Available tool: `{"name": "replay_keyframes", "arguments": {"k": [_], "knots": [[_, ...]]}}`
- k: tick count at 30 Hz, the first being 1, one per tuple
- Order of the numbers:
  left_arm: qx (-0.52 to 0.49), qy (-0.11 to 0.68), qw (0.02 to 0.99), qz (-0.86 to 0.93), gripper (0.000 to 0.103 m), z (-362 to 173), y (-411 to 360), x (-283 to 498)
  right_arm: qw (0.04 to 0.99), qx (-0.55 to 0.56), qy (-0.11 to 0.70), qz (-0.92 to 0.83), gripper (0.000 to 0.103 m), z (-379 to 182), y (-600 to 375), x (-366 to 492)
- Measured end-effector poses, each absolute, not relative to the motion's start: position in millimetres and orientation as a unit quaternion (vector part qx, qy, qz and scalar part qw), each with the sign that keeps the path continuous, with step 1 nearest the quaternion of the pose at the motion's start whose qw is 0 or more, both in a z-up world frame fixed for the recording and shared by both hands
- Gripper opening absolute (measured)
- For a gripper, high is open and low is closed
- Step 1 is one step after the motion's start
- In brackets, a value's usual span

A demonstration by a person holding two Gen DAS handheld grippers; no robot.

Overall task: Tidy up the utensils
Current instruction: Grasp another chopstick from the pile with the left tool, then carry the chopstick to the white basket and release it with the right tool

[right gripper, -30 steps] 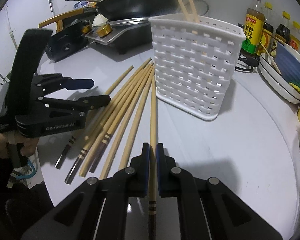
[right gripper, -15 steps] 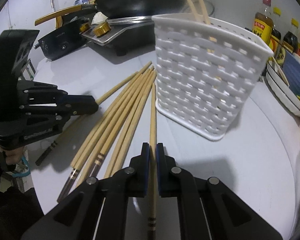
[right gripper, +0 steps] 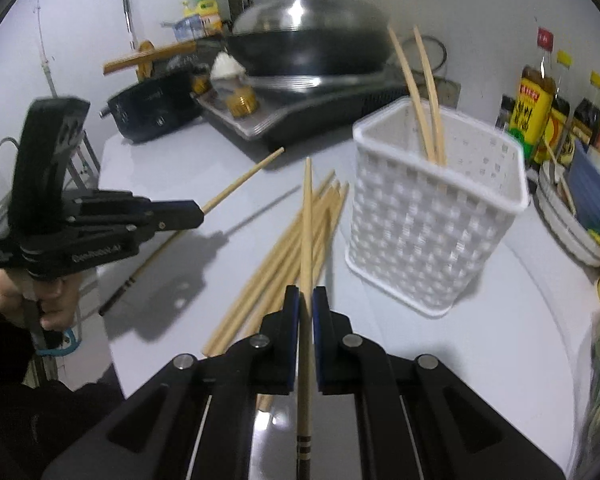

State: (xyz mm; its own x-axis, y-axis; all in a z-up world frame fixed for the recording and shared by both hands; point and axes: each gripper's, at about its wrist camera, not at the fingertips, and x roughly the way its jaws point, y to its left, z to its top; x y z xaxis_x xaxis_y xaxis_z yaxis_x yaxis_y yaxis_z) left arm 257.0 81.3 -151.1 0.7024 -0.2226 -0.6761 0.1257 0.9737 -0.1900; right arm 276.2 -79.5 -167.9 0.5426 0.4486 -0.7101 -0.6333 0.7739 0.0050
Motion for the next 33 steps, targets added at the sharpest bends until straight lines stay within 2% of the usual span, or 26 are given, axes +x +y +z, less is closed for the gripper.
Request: {"name": "replay_keyframes", "arguments": {"k": [17, 27, 33], "knots": [[-0.087, 0.271, 0.952, -0.114, 0.006, -76.5, 93.5, 248.5, 0.917, -0.082, 0.240, 0.308, 0.006, -47.9, -106.9, 323.6], [-0.103, 0.261, 0.954, -0.106, 0.006, -73.6, 115.1, 258.0, 0.929, -0.074, 0.199, 0.304, 0.006, -21.5, -96.7, 373.3], [-0.112, 0.264, 0.953, -0.099, 0.006, -79.9, 126.2, 263.5, 0.931, -0.091, 0.199, 0.292, 0.006, -33.9, -76.4, 395.2]]}}
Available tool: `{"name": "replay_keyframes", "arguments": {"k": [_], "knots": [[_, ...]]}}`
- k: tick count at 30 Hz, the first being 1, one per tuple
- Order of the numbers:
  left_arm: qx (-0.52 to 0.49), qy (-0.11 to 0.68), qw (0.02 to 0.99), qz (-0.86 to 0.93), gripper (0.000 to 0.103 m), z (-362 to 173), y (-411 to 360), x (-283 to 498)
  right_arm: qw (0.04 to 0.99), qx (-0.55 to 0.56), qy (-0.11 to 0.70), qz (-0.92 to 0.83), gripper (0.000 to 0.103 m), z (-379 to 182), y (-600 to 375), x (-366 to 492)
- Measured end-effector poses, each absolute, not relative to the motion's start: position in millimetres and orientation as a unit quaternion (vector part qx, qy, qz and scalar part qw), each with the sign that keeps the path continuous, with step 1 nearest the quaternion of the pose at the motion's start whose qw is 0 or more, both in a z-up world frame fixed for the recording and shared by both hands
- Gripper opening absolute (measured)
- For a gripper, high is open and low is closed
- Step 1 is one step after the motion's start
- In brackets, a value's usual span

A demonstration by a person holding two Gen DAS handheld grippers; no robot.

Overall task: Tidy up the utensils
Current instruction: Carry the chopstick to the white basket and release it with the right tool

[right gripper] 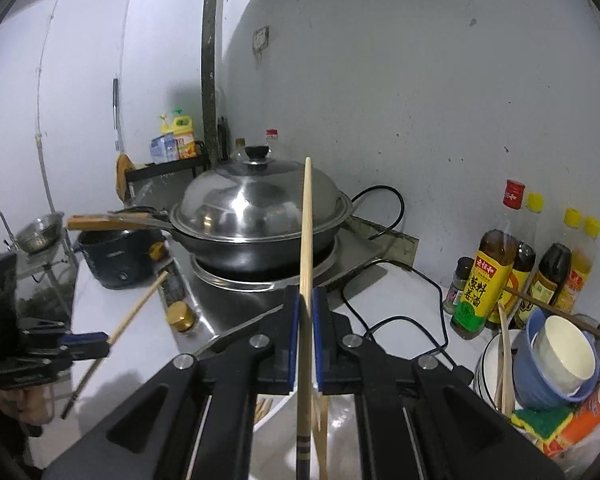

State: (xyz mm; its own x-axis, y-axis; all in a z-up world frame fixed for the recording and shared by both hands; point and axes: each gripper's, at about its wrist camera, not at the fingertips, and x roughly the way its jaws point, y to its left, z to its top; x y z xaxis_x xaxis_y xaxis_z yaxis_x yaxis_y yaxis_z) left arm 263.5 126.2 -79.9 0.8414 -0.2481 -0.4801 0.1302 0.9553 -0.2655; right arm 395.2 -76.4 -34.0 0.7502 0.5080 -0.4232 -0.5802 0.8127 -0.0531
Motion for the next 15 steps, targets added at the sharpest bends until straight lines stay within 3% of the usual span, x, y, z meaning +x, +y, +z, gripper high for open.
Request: {"name": "replay_keyframes", "arguments": {"k": [15], "knots": [[-0.124, 0.267, 0.951, -0.089, 0.006, -84.4, 132.9, 268.3, 0.923, -0.147, 0.251, 0.250, 0.006, -104.6, -64.4, 408.0]]}}
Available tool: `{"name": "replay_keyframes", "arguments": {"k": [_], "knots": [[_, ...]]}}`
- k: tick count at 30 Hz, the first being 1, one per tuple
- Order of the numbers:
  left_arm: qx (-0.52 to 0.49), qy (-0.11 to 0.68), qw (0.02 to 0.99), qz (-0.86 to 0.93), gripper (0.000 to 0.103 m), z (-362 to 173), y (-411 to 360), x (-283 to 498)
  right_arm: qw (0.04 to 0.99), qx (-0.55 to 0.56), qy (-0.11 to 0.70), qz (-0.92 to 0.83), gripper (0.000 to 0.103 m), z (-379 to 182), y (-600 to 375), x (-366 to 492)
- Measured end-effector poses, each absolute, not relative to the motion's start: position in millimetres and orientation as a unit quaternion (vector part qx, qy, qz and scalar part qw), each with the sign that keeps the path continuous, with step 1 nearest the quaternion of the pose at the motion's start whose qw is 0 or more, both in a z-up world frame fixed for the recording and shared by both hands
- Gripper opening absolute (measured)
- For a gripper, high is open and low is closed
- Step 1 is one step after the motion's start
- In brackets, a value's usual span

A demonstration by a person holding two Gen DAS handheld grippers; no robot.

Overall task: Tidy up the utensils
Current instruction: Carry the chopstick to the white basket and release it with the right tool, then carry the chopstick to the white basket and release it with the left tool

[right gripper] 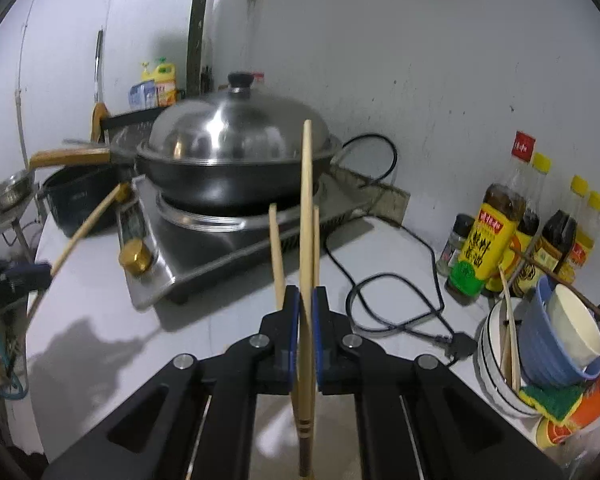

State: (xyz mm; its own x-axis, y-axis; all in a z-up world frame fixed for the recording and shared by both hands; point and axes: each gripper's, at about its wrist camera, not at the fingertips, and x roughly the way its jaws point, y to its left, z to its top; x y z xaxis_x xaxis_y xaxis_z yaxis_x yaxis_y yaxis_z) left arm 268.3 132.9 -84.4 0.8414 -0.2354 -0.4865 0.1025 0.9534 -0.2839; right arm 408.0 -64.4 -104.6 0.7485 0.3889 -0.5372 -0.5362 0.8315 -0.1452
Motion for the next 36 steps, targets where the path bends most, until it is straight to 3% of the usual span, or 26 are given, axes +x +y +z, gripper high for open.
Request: {"name": "replay_keyframes", "arguments": {"k": [5, 7, 11, 16, 23, 28, 36], "knots": [[-0.125, 0.266, 0.951, -0.094, 0.006, -79.3, 123.5, 267.8, 0.920, -0.155, 0.257, 0.250, 0.009, -108.2, -74.4, 391.8], [-0.122, 0.265, 0.952, -0.096, 0.006, -76.9, 117.8, 268.1, 0.922, -0.148, 0.254, 0.251, 0.017, -106.2, -82.9, 384.7], [-0.126, 0.262, 0.952, -0.098, 0.006, -71.4, 105.6, 269.3, 0.926, -0.128, 0.250, 0.251, 0.020, -101.7, -104.1, 370.4], [-0.147, 0.259, 0.949, -0.104, 0.006, -64.2, 89.8, 274.5, 0.931, -0.092, 0.249, 0.249, 0.030, -100.1, -134.9, 355.5], [-0.149, 0.242, 0.953, -0.102, 0.006, -39.4, 67.0, 290.8, 0.937, -0.021, 0.241, 0.253, 0.033, -100.9, -174.7, 341.4], [-0.147, 0.219, 0.959, -0.105, 0.006, -19.0, 45.7, 307.2, 0.940, 0.010, 0.230, 0.251, 0.044, -100.1, -192.5, 338.8], [-0.179, 0.198, 0.958, -0.105, 0.006, -12.0, 4.9, 347.3, 0.944, 0.028, 0.217, 0.247, 0.049, -99.3, -210.1, 339.9]]}}
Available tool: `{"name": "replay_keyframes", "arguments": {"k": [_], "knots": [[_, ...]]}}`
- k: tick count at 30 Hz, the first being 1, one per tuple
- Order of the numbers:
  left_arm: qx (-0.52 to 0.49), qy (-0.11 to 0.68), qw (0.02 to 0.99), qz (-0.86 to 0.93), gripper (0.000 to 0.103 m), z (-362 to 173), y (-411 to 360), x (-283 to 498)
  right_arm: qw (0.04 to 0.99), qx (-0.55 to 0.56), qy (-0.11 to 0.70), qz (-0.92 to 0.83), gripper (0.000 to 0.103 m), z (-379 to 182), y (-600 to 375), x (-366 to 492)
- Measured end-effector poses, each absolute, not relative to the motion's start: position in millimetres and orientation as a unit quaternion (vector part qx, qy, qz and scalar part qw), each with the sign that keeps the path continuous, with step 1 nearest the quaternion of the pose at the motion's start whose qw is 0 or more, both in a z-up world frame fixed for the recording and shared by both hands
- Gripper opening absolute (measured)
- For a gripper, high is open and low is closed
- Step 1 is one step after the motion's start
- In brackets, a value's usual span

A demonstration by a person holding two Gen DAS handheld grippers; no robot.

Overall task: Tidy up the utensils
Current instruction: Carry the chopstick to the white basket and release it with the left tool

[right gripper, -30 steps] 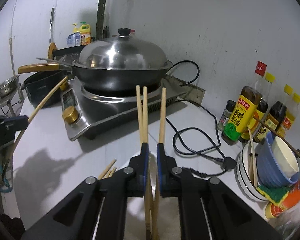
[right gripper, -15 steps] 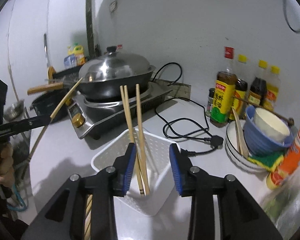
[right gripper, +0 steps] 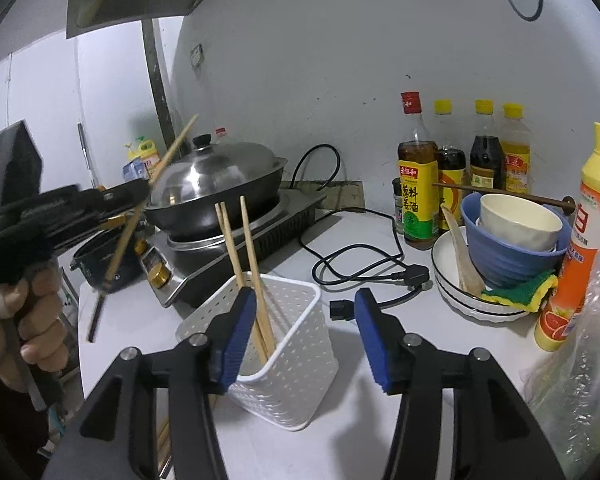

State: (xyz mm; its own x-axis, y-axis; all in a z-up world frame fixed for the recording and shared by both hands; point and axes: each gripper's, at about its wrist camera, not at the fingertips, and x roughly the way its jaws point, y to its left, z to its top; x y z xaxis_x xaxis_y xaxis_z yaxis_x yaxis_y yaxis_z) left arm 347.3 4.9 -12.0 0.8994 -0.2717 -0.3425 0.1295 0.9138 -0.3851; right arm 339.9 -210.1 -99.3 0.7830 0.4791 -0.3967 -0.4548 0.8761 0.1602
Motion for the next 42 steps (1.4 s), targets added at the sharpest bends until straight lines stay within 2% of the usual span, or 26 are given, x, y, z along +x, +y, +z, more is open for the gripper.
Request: {"name": "replay_keyframes", "arguments": {"k": [14, 27, 28, 30, 31, 32, 42], "knots": [[-0.255, 0.179, 0.949, -0.047, 0.006, -53.5, -37.8, 397.4, 0.950, 0.045, 0.196, 0.239, 0.053, -98.6, -248.1, 337.7], [-0.225, 0.236, 0.944, -0.053, 0.006, -79.9, -53.8, 389.3, 0.952, 0.053, 0.200, 0.226, 0.053, -106.4, -255.8, 342.2], [-0.221, 0.241, 0.943, -0.056, 0.009, -79.6, -53.0, 386.8, 0.952, 0.053, 0.200, 0.225, 0.053, -106.2, -255.7, 341.4], [-0.216, 0.244, 0.944, -0.058, 0.030, -77.9, -51.5, 382.6, 0.953, 0.052, 0.200, 0.223, 0.053, -105.4, -254.3, 339.1], [-0.214, 0.243, 0.944, -0.058, 0.043, -76.8, -49.9, 379.3, 0.953, 0.051, 0.200, 0.221, 0.053, -104.7, -252.8, 337.7], [-0.214, 0.240, 0.945, -0.058, 0.046, -75.5, -48.1, 376.4, 0.954, 0.050, 0.200, 0.220, 0.053, -104.0, -251.2, 336.7], [-0.214, 0.236, 0.946, -0.063, 0.050, -66.5, -17.9, 343.0, 0.955, 0.033, 0.214, 0.202, 0.053, -96.5, -225.7, 319.5]]}}
